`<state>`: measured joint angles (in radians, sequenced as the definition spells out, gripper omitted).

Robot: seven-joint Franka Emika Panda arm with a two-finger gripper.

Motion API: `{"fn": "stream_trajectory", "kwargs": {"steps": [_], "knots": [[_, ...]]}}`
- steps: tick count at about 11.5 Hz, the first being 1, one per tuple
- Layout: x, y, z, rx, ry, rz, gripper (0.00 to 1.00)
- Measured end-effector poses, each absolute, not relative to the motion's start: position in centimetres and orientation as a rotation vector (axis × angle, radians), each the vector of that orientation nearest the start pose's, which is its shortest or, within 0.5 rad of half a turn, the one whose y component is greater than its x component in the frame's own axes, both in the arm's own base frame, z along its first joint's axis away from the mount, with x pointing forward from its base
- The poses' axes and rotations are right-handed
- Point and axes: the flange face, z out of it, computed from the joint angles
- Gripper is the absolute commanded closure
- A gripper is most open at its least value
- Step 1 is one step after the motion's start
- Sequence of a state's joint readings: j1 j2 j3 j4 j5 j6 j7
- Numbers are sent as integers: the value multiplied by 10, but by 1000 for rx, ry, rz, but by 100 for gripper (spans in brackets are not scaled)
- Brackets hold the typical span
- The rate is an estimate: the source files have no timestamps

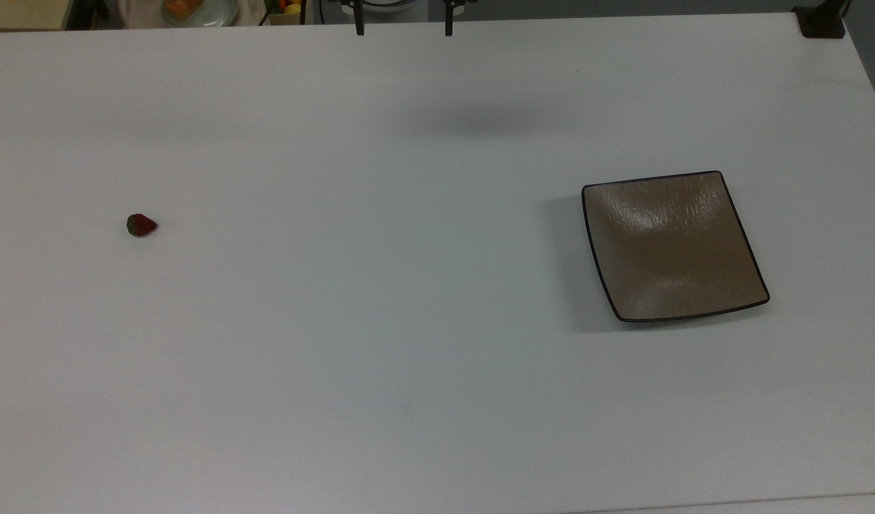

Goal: Strawberries on a ceramic plate
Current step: 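Move the open gripper from its raised pose toward the red strawberry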

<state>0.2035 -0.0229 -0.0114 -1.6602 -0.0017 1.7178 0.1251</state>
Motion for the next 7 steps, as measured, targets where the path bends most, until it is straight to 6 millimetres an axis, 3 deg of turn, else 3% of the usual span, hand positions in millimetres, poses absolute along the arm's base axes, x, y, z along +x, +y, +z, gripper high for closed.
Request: {"fn": "stream_trajectory", "kwargs": {"steps": [2,4,5,7], "knots": [[552,94,612,-3127,-103,-132,0],[557,55,622,-3127,-105,-147,0],[557,47,624,-3123,-106,-150,0],[558,50,622,-3120,-122,-143,0]]}}
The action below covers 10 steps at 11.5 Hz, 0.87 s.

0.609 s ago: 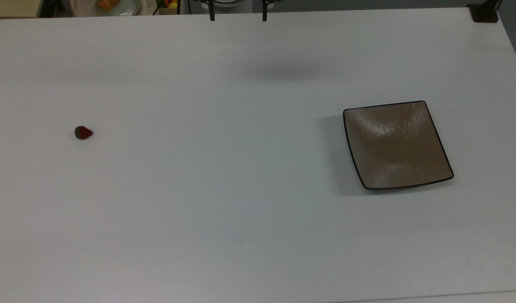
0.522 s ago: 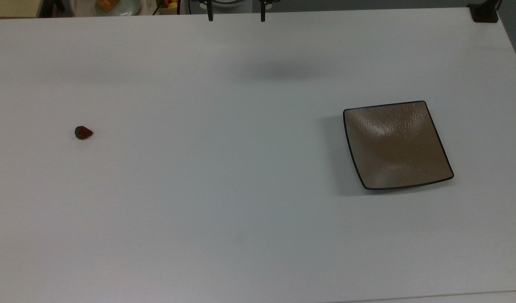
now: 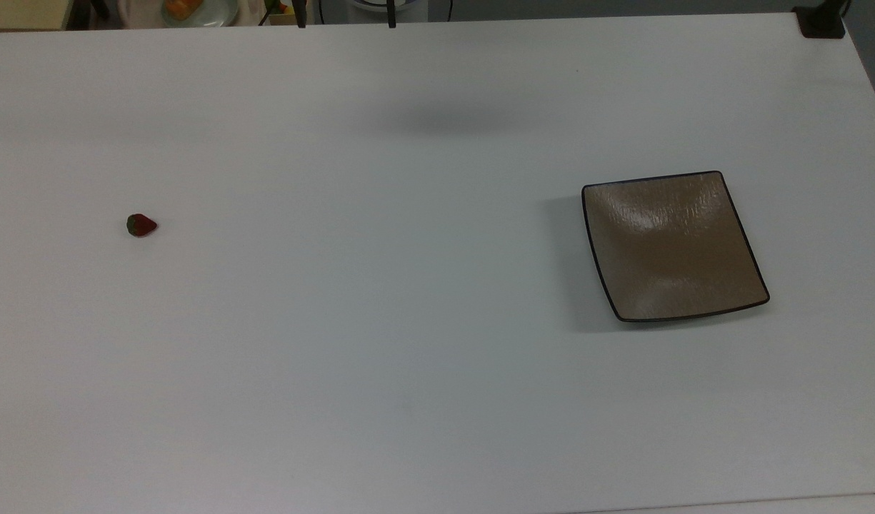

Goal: Strawberries on a ceramic plate
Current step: 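Move the open gripper from its raised pose toward the red strawberry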

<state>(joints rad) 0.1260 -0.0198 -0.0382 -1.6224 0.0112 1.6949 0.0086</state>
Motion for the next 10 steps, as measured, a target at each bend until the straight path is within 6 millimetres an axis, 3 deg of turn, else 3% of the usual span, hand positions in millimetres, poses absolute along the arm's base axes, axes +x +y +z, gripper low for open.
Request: {"fn": "stream_trajectory", "kwargs": {"steps": [3,6,10], "knots": [[560,63,615,-3119,-157,-123,0],[563,62,611,-3100,-156,-108,0],[577,63,589,-3101,-204,-83,0]]}}
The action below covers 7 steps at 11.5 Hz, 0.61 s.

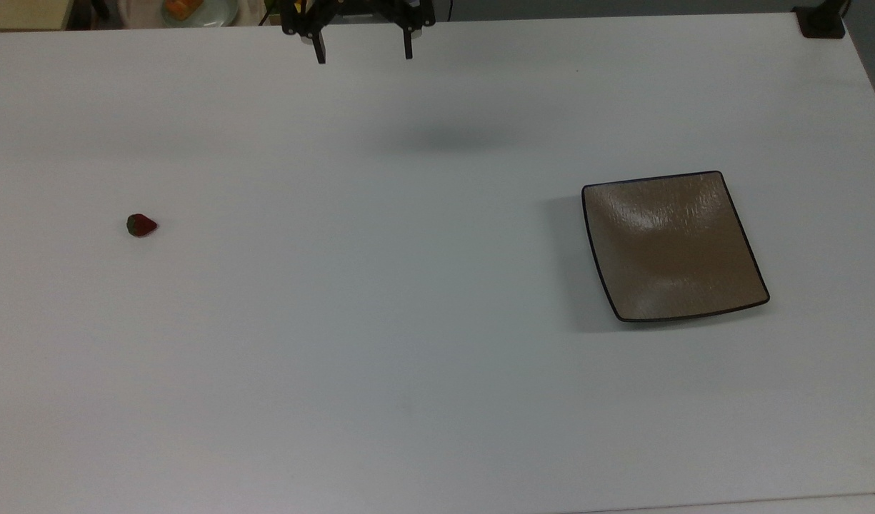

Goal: Strawberries on a ceramic plate
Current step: 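Move the open gripper from its raised pose toward the red strawberry, then lower the gripper over the strawberry and close it around the berry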

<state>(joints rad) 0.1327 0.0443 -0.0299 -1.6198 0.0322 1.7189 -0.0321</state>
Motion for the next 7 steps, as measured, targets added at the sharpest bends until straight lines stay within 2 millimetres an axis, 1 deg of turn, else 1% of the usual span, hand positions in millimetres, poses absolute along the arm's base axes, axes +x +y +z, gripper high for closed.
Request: {"fn": "stream_trajectory", "kwargs": {"steps": [1,3,4,5,7], "knots": [[581,63,581,-3103,-206,-63,0],[596,63,567,-3104,-199,-82,0],[604,58,559,-3115,-188,-85,0],[611,49,550,-3135,-174,-78,0],[621,18,534,-3161,-107,-52,0]]}}
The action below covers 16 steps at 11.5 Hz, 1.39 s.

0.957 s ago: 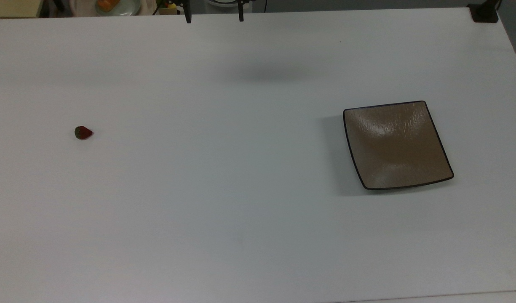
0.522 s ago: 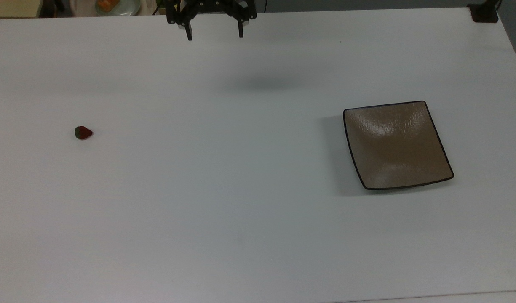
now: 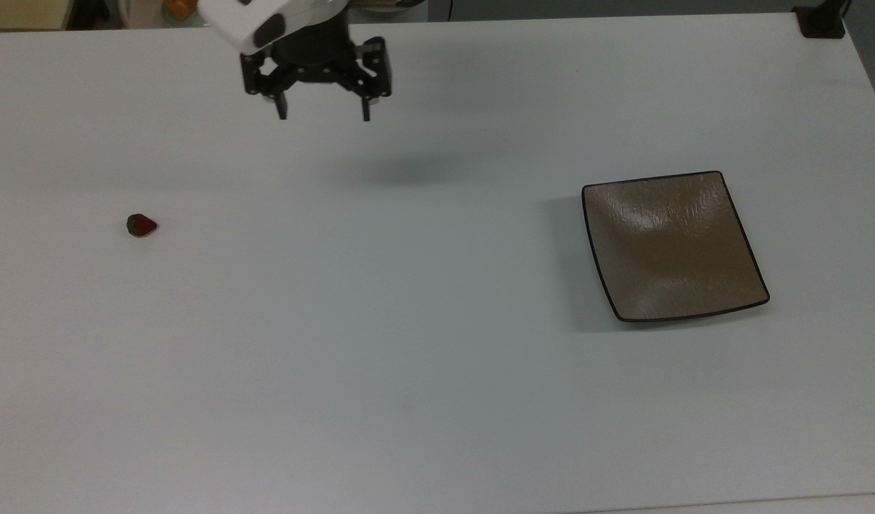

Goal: Strawberries on a ceramic plate
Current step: 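Lower the gripper over the strawberry and close it around the berry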

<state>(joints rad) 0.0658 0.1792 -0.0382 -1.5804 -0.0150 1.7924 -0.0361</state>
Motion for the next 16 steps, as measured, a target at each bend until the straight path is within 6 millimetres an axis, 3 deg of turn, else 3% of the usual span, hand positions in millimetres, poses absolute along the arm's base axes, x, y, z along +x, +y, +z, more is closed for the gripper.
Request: {"fn": "stream_trajectory", "kwargs": {"steps": [5,8,11,13,16], "knots": [[635,-75,509,-3171,87,-79,0],[648,-137,466,-3191,138,-107,0],[647,-199,424,-3203,142,-80,0],[644,-228,399,-3204,149,-59,0],[651,-238,356,-3230,121,-39,0]]}}
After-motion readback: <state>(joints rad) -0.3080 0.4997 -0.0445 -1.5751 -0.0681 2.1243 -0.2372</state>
